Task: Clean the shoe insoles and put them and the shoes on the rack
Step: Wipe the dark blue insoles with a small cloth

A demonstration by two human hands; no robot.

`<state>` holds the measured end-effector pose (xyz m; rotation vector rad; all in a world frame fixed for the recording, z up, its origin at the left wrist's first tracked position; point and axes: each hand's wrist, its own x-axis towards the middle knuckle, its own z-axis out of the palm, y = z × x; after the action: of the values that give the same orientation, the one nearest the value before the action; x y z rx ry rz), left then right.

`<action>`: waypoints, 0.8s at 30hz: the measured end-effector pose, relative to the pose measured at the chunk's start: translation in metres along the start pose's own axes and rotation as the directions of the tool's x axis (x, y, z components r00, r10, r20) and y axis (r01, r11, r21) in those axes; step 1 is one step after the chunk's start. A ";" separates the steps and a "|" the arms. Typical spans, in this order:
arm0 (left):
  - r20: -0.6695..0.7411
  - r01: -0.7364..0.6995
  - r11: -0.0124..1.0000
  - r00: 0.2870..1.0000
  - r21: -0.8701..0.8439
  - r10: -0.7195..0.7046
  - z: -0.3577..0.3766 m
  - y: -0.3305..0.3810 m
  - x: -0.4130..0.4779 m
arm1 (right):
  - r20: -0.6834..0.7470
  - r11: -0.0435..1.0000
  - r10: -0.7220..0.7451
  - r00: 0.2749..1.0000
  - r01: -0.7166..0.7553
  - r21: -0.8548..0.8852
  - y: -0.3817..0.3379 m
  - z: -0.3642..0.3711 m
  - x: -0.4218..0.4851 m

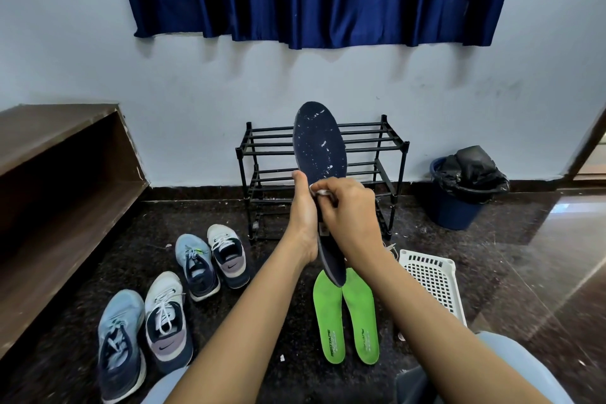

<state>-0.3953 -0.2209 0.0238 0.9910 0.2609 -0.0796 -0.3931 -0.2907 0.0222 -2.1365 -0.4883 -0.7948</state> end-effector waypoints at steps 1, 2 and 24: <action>0.012 0.011 1.000 1.000 0.007 -0.011 0.002 -0.002 -0.001 | -0.020 1.000 0.010 1.000 -0.010 0.001 0.002 -0.001 0.001; 0.019 0.022 1.000 1.000 0.016 -0.022 0.003 -0.003 -0.001 | -0.038 1.000 0.018 0.999 -0.018 0.012 0.003 -0.003 0.001; -0.047 0.036 0.995 0.998 0.088 -0.032 -0.008 0.005 0.005 | 0.034 0.999 0.012 0.999 -0.013 0.034 0.000 0.004 -0.018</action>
<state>-0.3910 -0.2111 0.0222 1.0778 0.3181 -0.1010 -0.4046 -0.2884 0.0082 -2.1219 -0.5025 -0.7393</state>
